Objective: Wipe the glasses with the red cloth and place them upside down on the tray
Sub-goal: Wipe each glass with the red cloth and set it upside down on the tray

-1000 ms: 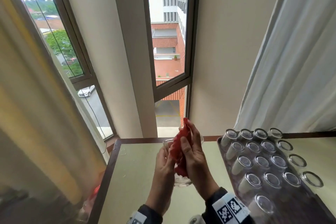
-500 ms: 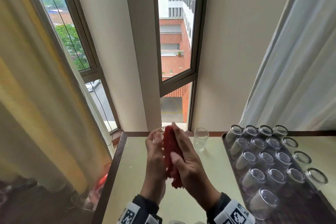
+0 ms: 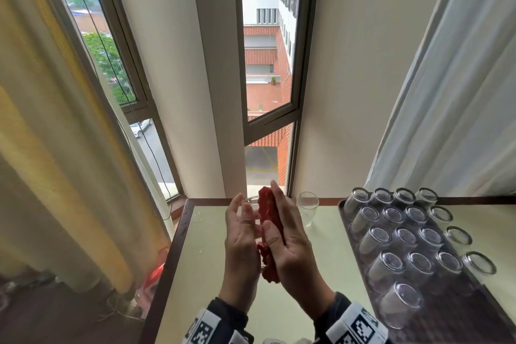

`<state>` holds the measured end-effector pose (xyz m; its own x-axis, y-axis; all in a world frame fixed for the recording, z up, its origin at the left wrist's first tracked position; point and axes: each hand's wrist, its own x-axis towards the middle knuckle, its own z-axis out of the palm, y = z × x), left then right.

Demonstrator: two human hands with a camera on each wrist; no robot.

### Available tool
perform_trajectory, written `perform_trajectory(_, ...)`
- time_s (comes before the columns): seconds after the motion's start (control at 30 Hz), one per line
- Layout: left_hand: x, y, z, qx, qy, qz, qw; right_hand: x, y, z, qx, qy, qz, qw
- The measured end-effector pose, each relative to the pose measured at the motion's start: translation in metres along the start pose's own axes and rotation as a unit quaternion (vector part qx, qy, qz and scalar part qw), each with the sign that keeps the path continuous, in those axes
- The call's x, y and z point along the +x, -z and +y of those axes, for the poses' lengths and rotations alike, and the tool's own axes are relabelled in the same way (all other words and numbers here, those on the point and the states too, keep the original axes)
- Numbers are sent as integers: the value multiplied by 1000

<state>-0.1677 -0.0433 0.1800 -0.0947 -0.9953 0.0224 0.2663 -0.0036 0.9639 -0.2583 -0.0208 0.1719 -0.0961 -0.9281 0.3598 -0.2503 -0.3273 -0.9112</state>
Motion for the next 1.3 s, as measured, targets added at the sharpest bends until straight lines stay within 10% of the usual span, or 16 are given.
perform_trajectory(1.3,-13,-12,10,84,-33,-41,995,0,19,-22,169,-25,10,985)
